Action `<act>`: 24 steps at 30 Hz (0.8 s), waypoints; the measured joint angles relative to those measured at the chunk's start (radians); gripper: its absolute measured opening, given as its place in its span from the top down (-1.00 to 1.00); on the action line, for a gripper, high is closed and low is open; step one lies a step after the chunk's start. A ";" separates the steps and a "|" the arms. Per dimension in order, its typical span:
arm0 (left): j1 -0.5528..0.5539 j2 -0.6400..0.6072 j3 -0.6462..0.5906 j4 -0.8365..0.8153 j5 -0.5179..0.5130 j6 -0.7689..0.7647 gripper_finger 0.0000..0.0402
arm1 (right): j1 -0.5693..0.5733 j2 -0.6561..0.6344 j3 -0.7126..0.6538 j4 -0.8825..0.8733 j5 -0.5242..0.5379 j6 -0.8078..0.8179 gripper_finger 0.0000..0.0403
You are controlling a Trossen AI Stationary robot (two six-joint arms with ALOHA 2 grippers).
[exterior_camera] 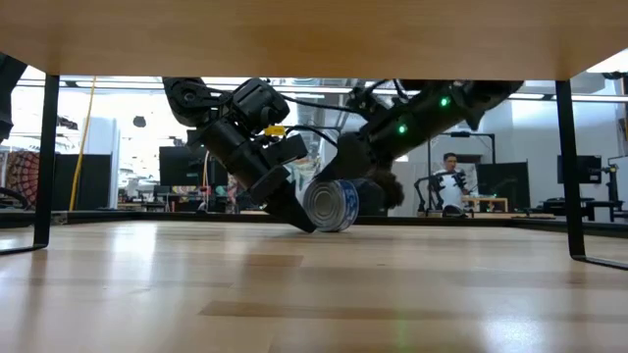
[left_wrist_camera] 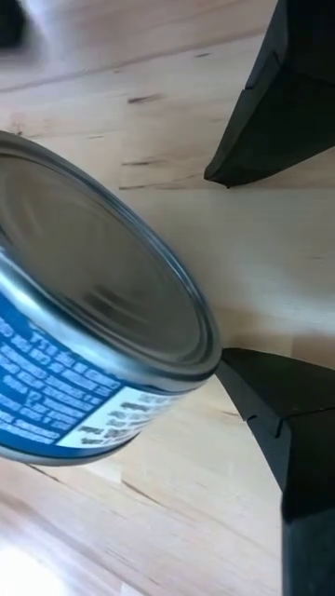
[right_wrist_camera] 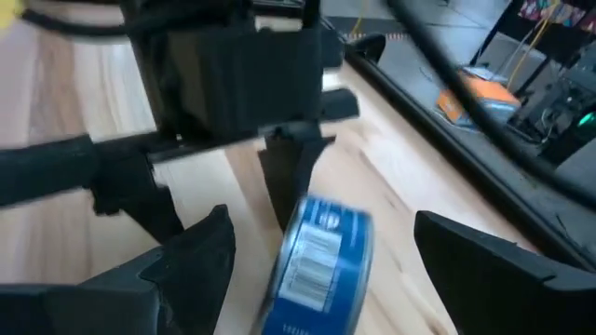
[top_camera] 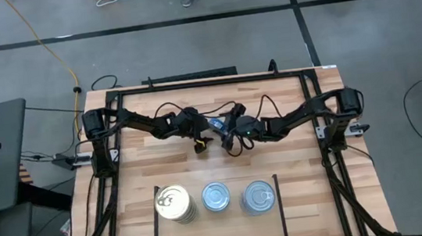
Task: Stack canned seafood by type on shelf
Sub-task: Put the blue tuna can on the top of the left stacked tuna cans on the shelf
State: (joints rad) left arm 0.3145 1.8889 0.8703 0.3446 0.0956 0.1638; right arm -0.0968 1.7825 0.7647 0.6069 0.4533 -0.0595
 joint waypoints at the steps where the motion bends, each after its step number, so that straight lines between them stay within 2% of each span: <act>1: 0.000 0.000 0.000 -0.002 0.000 0.000 -0.43 | -0.001 -0.011 0.000 -0.004 0.001 -0.006 -0.78; 6: 0.000 -0.002 0.000 -0.013 0.000 0.000 -0.43 | -0.046 -0.028 0.000 -0.085 -0.013 0.070 -0.78; 9: 0.000 -0.002 0.000 -0.012 0.000 0.007 -0.43 | -0.071 -0.009 0.000 -0.088 -0.098 0.137 -0.78; 11: 0.000 -0.001 0.000 -0.007 0.000 0.010 -0.43 | -0.070 0.014 0.000 -0.090 -0.115 0.153 -0.78; 19: 0.000 -0.001 0.000 0.000 -0.002 0.011 -0.43 | -0.068 0.122 0.000 -0.004 -0.114 0.090 -0.78; 24: 0.000 -0.001 0.000 -0.012 -0.002 0.011 -0.43 | -0.067 0.103 -0.001 -0.045 -0.121 0.052 -0.64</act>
State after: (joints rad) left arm 0.3145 1.8875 0.8707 0.3326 0.0940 0.1749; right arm -0.1642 1.8850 0.7641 0.5618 0.3325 -0.0071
